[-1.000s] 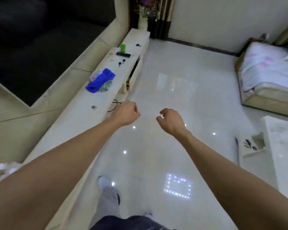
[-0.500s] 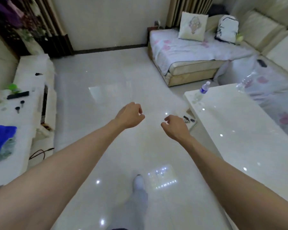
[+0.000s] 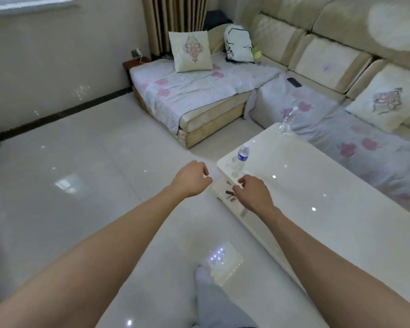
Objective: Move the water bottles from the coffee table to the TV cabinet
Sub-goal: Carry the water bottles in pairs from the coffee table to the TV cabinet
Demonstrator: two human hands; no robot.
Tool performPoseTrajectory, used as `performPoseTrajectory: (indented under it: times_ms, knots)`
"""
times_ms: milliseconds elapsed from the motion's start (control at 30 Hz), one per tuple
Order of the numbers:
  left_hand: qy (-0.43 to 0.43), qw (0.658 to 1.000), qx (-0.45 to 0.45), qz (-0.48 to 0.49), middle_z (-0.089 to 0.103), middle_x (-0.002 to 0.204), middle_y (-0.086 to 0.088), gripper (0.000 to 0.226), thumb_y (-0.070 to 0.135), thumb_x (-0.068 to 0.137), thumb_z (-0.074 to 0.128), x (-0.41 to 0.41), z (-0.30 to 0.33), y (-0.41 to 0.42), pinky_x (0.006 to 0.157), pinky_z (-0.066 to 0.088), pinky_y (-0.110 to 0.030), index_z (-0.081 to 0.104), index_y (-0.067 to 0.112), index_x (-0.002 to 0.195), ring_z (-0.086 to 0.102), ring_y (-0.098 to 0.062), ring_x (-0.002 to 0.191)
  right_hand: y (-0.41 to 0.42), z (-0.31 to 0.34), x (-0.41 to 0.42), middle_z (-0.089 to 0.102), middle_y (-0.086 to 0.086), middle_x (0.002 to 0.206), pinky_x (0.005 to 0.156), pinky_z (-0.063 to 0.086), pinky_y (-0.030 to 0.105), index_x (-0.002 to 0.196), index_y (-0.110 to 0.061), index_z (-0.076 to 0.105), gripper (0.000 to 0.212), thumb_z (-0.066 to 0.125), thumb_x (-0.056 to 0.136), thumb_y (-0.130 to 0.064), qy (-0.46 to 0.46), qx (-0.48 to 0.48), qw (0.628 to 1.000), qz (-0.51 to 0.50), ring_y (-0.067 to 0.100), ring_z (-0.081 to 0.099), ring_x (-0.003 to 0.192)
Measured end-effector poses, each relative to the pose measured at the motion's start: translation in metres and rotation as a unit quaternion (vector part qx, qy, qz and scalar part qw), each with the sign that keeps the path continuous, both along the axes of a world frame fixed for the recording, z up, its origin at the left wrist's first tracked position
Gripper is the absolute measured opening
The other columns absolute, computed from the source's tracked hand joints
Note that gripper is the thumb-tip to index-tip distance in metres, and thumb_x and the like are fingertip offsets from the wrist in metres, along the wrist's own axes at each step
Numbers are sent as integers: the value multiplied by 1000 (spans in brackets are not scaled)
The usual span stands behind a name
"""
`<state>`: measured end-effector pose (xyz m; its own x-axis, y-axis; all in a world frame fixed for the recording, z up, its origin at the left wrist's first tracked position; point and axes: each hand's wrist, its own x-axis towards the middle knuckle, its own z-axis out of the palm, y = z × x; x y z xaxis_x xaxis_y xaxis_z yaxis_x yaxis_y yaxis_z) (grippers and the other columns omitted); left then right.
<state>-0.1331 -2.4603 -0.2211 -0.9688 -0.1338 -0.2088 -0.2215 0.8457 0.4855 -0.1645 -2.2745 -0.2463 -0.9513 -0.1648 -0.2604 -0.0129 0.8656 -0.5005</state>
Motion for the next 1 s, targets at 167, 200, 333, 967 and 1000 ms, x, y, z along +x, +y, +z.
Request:
performPoseTrajectory:
  times_ms: [167,200,333,967,1000]
  knots:
    - [9,999,-7,-46,59,111,-8,28,29,85,58,-112,-16,-38,83,44,-31,62,13,108,58,-24,100,-46,-31,-93,62,11,121,88,47,35,124,-10,58,43,52,86,-30,-13,-15,998,-51,28,58,110]
    - [8,999,-7,-53,60,111,-8,28,30,86,58,-136,-20,-47,81,43,-30,62,13,108,58,-23,100,-56,-38,-112,62,11,120,89,48,36,124,-9,57,43,52,86,-30,-22,-19,998,-60,29,59,109]
    - [-13,996,-17,-84,61,108,-7,28,30,86,58,-222,-31,-75,77,43,-28,61,13,108,57,-22,95,-96,-55,-175,62,12,122,93,48,39,127,-9,54,45,50,87,-30,-61,-29,993,-100,30,58,112]
    - [-91,893,-67,-436,60,111,-7,28,30,85,59,-581,-83,-75,90,51,-39,62,14,108,59,-26,101,-130,-110,-422,47,14,126,89,45,32,127,-12,49,44,58,86,-25,-148,-96,862,-475,32,58,110]
    - [-97,884,-74,-451,60,111,-8,29,30,85,59,-596,-85,-73,91,51,-40,62,14,108,59,-27,101,-131,-113,-427,45,14,126,89,46,34,127,-12,48,43,58,86,-24,-152,-97,850,-495,33,58,109]
